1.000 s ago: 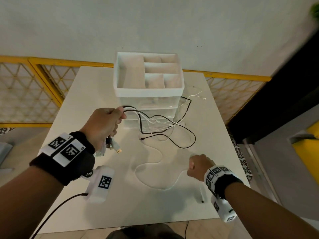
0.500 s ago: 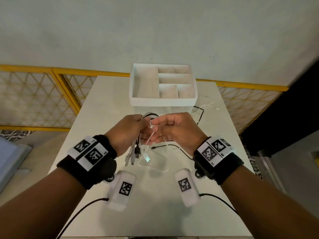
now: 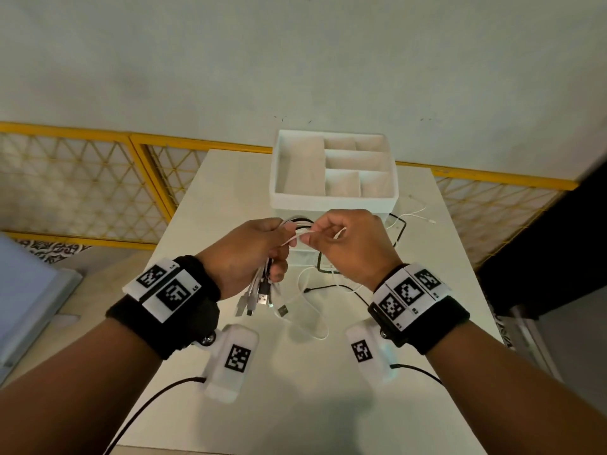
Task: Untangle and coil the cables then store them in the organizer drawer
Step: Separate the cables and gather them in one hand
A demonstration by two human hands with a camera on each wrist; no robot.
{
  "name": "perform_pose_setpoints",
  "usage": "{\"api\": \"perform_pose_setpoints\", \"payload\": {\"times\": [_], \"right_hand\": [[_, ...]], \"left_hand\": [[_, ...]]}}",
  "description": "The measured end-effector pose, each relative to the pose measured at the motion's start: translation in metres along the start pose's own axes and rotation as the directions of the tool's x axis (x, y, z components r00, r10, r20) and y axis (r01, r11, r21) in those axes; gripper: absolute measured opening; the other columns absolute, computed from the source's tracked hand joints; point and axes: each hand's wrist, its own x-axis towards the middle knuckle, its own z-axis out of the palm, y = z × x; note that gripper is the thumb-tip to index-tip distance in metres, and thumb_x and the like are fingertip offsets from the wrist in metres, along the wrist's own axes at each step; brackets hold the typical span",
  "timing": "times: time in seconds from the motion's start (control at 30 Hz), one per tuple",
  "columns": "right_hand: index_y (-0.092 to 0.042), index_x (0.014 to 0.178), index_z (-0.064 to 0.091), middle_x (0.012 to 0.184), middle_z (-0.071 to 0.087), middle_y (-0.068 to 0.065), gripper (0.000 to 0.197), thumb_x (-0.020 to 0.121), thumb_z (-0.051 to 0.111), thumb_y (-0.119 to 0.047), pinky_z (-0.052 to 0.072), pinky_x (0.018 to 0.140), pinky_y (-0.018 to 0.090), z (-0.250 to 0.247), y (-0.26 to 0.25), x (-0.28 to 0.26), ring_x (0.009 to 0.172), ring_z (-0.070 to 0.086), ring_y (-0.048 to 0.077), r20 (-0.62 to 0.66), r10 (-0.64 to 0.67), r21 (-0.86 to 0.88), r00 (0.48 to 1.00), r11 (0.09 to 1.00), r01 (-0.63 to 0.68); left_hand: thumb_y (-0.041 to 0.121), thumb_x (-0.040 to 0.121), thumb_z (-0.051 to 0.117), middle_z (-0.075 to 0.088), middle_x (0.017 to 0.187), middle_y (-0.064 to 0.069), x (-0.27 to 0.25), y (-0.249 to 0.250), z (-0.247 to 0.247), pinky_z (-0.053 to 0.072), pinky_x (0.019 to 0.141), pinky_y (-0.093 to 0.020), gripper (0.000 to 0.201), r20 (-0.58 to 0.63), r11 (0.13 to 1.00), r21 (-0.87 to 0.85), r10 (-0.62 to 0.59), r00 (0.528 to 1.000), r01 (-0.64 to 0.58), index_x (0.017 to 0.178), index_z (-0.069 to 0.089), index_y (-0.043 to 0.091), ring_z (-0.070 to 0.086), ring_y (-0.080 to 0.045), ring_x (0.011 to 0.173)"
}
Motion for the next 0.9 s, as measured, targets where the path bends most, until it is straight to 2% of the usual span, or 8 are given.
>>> {"api": "perform_pose_setpoints", "payload": {"times": [0.07, 0.23, 0.33, 0.4, 0.47, 0.6, 0.77, 0.9], "right_hand": [[-0.015, 0.079, 0.075, 0.070, 0.070, -0.004, 0.019, 0.081, 0.079, -0.033, 0.037, 0.058, 0.005, -0.005, 0.007, 0.002, 0.057, 0.057, -0.002, -0.049, 0.022, -0.020, 0.999, 1.000, -0.024], [-0.017, 0.062, 0.062, 0.062, 0.060, -0.004, 0.032, 0.085, 0.074, -0.036, 0.040, 0.069, 0.024, -0.016, 0.055, 0.006, 0.068, 0.057, 0.017, 0.021, 0.231, -0.200, 0.973, 0.954, -0.222], [-0.016, 0.067, 0.066, 0.069, 0.061, 0.000, 0.030, 0.088, 0.067, -0.037, 0.045, 0.070, 0.027, -0.027, 0.100, 0.000, 0.078, 0.063, 0.027, 0.043, 0.497, -0.382, 0.867, 0.810, -0.445], [-0.007, 0.083, 0.070, 0.064, 0.061, 0.005, 0.027, 0.092, 0.061, -0.031, 0.048, 0.054, 0.028, -0.039, 0.117, 0.001, 0.059, 0.062, 0.026, 0.056, 0.672, -0.306, 0.739, 0.716, -0.628], [-0.007, 0.088, 0.069, 0.062, 0.059, 0.006, 0.022, 0.096, 0.057, -0.024, 0.039, 0.040, 0.023, -0.059, 0.116, 0.011, 0.041, 0.053, 0.020, 0.036, 0.718, -0.213, 0.695, 0.685, -0.697], [-0.022, 0.071, 0.060, 0.079, 0.070, 0.006, 0.021, 0.092, 0.062, -0.026, 0.048, 0.042, 0.024, -0.111, 0.077, 0.054, 0.038, 0.060, 0.005, -0.218, 0.410, 0.001, 0.885, 0.907, -0.420], [-0.031, 0.090, 0.068, 0.097, 0.073, -0.016, 0.018, 0.081, 0.069, -0.047, 0.053, 0.055, 0.028, -0.136, 0.013, 0.063, 0.060, 0.073, 0.017, -0.467, 0.068, 0.114, 0.881, 0.993, -0.016], [-0.031, 0.101, 0.067, 0.085, 0.076, -0.008, 0.024, 0.082, 0.067, -0.045, 0.058, 0.068, 0.036, -0.118, 0.039, 0.059, 0.064, 0.073, 0.017, -0.449, 0.095, -0.020, 0.888, 0.993, -0.116]], "left_hand": [[0.028, 0.102, 0.050, 0.027, 0.058, 0.001, -0.002, -0.001, -0.004, 0.031, 0.047, -0.024, 0.028, -0.012, 1.000, 0.002, 0.009, 1.000, -0.009, 0.082, 0.052, 0.008, 0.029, -0.014, 0.045], [0.028, 0.093, 0.062, 0.024, 0.054, 0.005, -0.005, 0.006, -0.022, 0.025, 0.040, -0.021, 0.032, -0.112, 0.989, -0.099, 0.100, 0.989, -0.112, 0.063, 0.054, 0.018, 0.021, -0.010, 0.042], [0.031, 0.095, 0.060, 0.025, 0.051, 0.009, -0.007, 0.014, -0.041, 0.026, 0.037, -0.019, 0.032, -0.204, 0.968, -0.203, 0.106, 0.973, -0.148, 0.066, 0.050, 0.019, 0.021, -0.007, 0.039], [0.031, 0.096, 0.059, 0.024, 0.051, 0.009, -0.009, 0.015, -0.049, 0.024, 0.036, -0.019, 0.031, -0.232, 0.975, -0.176, 0.093, 0.968, -0.136, 0.070, 0.048, 0.017, 0.021, -0.007, 0.039], [0.029, 0.097, 0.057, 0.023, 0.052, 0.006, -0.010, 0.013, -0.053, 0.022, 0.037, -0.020, 0.030, -0.222, 0.993, -0.073, 0.076, 0.972, -0.094, 0.073, 0.049, 0.014, 0.018, -0.009, 0.041], [0.029, 0.098, 0.057, 0.025, 0.046, 0.002, -0.008, 0.003, -0.048, 0.022, 0.040, -0.022, 0.029, -0.216, 0.987, 0.162, 0.011, 0.976, 0.024, 0.079, 0.055, 0.007, 0.018, -0.014, 0.041], [0.029, 0.098, 0.058, 0.022, 0.050, 0.005, -0.001, -0.002, -0.037, 0.023, 0.037, -0.022, 0.027, -0.286, 0.997, 0.037, -0.049, 0.957, 0.062, 0.080, 0.053, 0.009, 0.017, -0.011, 0.040], [0.033, 0.094, 0.062, 0.023, 0.046, 0.005, -0.004, 0.003, -0.036, 0.022, 0.041, -0.023, 0.030, -0.266, 0.999, 0.030, 0.035, 0.963, -0.028, 0.079, 0.053, 0.008, 0.017, -0.013, 0.040]]}}
